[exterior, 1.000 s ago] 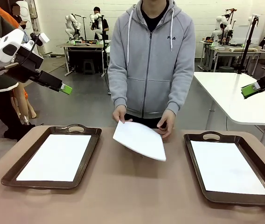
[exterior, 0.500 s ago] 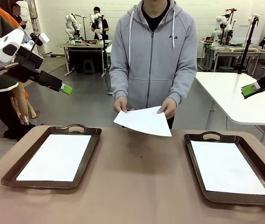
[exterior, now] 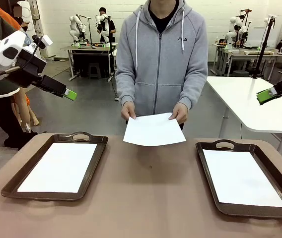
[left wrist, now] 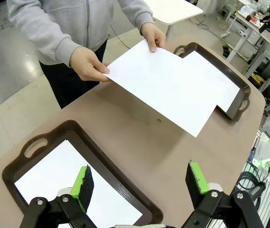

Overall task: Sort the A4 documents.
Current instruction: Receive the A4 Paper.

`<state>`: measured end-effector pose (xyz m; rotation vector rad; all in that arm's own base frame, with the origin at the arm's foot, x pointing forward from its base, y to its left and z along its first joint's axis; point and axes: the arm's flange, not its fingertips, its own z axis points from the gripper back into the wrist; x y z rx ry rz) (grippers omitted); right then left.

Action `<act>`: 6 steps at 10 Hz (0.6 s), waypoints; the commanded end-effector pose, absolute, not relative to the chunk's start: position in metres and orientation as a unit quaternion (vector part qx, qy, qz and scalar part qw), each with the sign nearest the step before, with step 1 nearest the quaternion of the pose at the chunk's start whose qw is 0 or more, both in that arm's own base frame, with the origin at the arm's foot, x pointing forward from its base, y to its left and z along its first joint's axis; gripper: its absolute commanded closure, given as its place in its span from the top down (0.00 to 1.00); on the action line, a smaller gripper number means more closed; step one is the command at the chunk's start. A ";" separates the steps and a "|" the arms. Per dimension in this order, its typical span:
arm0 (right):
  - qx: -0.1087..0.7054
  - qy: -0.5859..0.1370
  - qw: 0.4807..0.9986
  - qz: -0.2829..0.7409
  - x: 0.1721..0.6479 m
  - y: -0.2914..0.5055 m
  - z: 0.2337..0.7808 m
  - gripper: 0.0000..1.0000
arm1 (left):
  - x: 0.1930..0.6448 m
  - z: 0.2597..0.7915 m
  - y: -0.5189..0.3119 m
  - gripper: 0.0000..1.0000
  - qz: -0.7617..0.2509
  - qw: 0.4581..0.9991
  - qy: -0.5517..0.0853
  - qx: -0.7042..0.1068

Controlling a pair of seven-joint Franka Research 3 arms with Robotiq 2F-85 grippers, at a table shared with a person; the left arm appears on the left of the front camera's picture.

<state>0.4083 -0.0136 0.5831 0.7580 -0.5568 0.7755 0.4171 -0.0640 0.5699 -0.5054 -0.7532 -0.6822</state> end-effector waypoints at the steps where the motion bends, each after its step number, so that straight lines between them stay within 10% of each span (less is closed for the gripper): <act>1: 0.359 -0.265 0.819 0.362 0.409 -0.012 0.582 1.00 | 0.416 0.568 -0.062 1.00 -0.333 0.838 -0.358 -0.241; 6: 0.359 -0.265 0.819 0.362 0.409 -0.012 0.582 1.00 | 0.416 0.568 -0.062 1.00 -0.333 0.838 -0.358 -0.241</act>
